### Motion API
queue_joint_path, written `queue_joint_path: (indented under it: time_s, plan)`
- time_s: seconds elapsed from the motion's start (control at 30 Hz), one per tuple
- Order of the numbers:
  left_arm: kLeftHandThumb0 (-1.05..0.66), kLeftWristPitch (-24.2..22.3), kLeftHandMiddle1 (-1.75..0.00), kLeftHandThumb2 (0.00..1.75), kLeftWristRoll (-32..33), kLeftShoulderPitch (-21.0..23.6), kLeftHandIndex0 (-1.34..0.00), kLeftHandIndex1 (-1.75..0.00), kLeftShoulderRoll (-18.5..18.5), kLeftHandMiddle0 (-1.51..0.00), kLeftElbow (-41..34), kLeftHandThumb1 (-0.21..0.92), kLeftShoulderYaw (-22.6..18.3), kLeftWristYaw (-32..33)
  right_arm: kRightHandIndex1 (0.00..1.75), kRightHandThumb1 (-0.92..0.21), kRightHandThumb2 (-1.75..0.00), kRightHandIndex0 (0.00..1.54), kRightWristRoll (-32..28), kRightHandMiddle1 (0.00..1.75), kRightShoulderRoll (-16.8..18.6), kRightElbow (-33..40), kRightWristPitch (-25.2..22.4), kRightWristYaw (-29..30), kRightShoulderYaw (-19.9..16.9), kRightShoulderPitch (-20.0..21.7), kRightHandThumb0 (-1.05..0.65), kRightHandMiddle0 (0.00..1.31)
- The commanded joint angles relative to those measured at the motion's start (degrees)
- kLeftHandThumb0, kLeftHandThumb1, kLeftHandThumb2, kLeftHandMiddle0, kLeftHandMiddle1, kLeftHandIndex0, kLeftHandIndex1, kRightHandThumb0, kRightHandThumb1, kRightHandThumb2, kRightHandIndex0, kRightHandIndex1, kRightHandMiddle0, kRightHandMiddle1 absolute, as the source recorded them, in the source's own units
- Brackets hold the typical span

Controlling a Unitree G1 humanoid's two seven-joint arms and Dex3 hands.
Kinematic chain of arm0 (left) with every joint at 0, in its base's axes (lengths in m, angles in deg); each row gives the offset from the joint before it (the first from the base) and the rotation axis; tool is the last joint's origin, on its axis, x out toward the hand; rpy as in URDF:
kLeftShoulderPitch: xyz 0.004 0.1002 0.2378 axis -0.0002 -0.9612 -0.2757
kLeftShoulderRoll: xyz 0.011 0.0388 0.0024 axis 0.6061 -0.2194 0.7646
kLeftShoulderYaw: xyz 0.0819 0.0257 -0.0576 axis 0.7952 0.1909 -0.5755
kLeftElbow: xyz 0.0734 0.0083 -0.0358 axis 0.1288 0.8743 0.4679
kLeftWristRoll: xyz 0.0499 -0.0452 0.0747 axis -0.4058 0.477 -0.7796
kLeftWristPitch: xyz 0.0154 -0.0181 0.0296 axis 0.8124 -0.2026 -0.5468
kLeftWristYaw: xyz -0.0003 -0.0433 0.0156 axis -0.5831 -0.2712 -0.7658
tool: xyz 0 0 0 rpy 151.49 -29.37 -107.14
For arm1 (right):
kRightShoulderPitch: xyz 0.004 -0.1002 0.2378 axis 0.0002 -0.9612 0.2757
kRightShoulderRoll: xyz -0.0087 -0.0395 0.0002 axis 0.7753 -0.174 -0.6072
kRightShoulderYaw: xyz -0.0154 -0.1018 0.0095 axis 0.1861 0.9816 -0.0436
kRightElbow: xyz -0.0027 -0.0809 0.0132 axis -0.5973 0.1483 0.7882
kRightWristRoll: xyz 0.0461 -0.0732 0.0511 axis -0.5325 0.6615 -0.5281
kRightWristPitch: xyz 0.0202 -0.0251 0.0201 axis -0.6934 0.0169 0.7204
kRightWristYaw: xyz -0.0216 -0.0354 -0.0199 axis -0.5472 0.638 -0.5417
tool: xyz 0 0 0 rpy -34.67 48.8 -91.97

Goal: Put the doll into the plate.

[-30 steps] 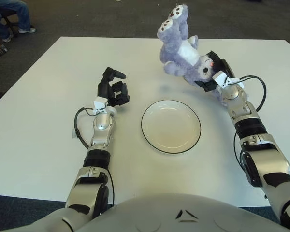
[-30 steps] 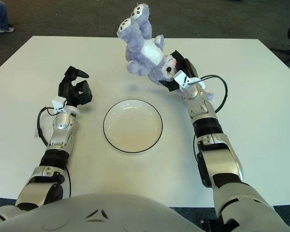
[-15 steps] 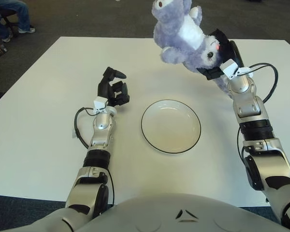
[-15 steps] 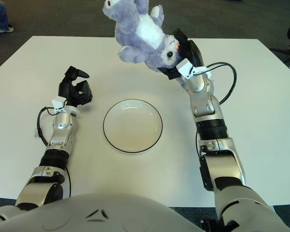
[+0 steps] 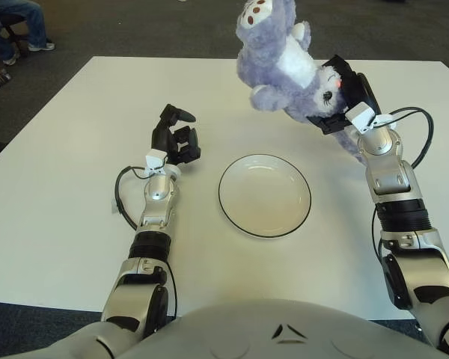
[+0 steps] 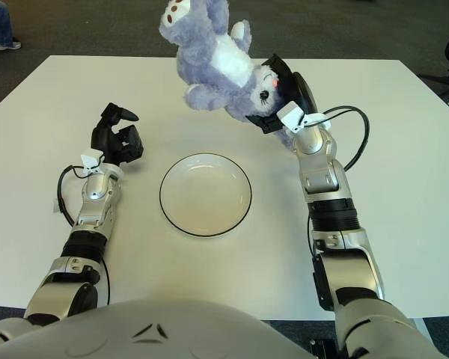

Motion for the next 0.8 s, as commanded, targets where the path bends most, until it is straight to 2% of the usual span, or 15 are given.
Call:
queue_joint_path:
  time_s: [0.0,0.3,0.6,0.77]
  plan:
    - [-0.43,-0.3,-1.75,1.12,-0.4,-4.7,-0.49,-1.75,-1.4,-1.17,3.8,0.47,0.1,0.5,1.75,-0.18,-1.48,0.72,-1.5,1.75,-0.8,2.8,0.1,-1.4,-1.2,-1.3,0.52,0.87]
    - [-0.42,0.1,-1.75,1.09,-0.2,-3.9,-0.47,-1.75,-1.1,-1.16,5.6,0.5,-0.1,0.1,1.75,-0.15,-1.52,0.74,-2.9,1.75,-1.6,5.9,-0.8,-4.7,-2.3,-4.0,0.54,0.89]
    - [-0.42,0.0,-1.75,1.07,-0.3,-3.2,-0.46,-1.75,-0.9,-1.15,6.9,0.51,-0.3,0.5,1.75,-0.14,-1.53,0.75,-2.6,1.75,-2.6,14.8,-4.3,-7.9,-3.0,-11.0,0.54,0.89]
    - [-0.42,0.5,-1.75,1.07,-0.5,-2.5,-0.46,-1.75,-0.7,-1.16,8.2,0.51,-0.6,0.7,1.75,-0.13,-1.54,0.76,-1.5,1.75,-2.8,17.6,-5.4,-8.2,-2.4,-13.4,0.54,0.88]
